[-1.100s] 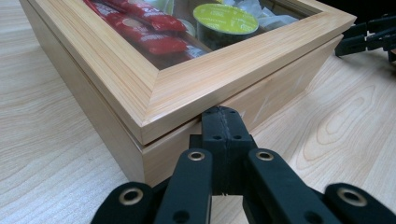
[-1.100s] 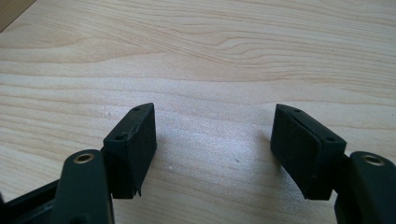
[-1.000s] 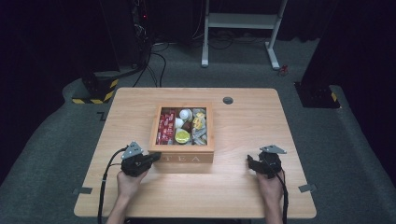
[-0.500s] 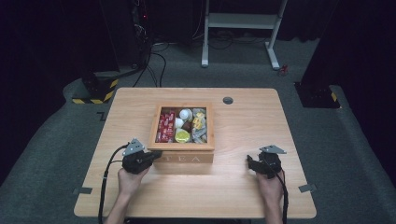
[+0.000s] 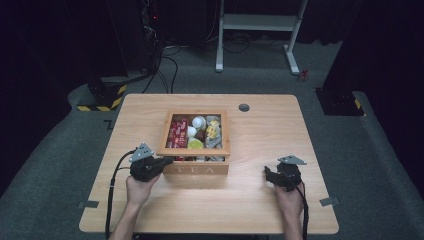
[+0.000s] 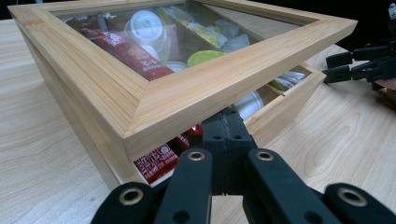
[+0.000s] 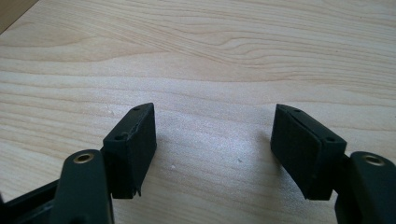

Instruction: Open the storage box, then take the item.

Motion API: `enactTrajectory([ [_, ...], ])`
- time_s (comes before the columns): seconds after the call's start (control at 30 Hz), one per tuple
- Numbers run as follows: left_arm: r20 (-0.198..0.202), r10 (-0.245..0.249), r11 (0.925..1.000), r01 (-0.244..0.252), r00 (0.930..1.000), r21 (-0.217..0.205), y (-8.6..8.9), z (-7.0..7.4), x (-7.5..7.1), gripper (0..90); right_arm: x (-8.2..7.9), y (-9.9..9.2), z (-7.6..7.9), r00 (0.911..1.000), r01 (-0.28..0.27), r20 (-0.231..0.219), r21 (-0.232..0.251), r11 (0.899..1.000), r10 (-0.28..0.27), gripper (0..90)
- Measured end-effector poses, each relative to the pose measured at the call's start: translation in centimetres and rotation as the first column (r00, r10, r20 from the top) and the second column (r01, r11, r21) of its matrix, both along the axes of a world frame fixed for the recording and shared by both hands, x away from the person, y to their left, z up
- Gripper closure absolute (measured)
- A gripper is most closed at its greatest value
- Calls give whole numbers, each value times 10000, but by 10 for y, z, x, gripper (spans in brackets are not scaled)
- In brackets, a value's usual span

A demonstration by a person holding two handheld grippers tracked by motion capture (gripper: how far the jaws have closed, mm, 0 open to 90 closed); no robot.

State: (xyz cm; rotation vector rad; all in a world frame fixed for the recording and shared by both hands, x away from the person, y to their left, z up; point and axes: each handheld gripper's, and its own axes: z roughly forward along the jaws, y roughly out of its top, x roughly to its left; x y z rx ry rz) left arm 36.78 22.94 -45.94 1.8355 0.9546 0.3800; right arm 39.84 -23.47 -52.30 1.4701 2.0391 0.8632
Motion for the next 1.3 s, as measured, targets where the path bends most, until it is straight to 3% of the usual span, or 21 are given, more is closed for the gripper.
enactTrajectory([
  [0.1,-45,27,9999,-28,10000,-97,-2,1,2,900,0,0,0,10000,7,-9,-6,10000,-7,312],
  [0.13,-113,19,9994,-23,9999,-339,-2,3,5,900,0,0,0,10000,7,-11,-7,10000,-7,312],
  [0.33,14,62,9999,-62,10000,-150,-8,7,12,900,0,0,0,10000,5,-1,0,10000,-5,312],
  [0.43,-113,3,9983,-10,9999,-590,-9,8,16,900,0,0,0,10000,10,-1,0,10000,-10,311],
  [0.6,-117,-67,9993,63,9999,-361,-8,12,17,900,0,1,0,10000,70,-14,9,10000,-70,310],
  [1.17,23,-36,9987,37,10000,-509,-8,21,21,900,0,0,0,10000,37,11,-18,10000,-37,308],
  [1.3,253,-50,9995,58,9997,-317,-9,25,23,900,0,0,0,10000,22,9,-22,10000,-22,305],
])
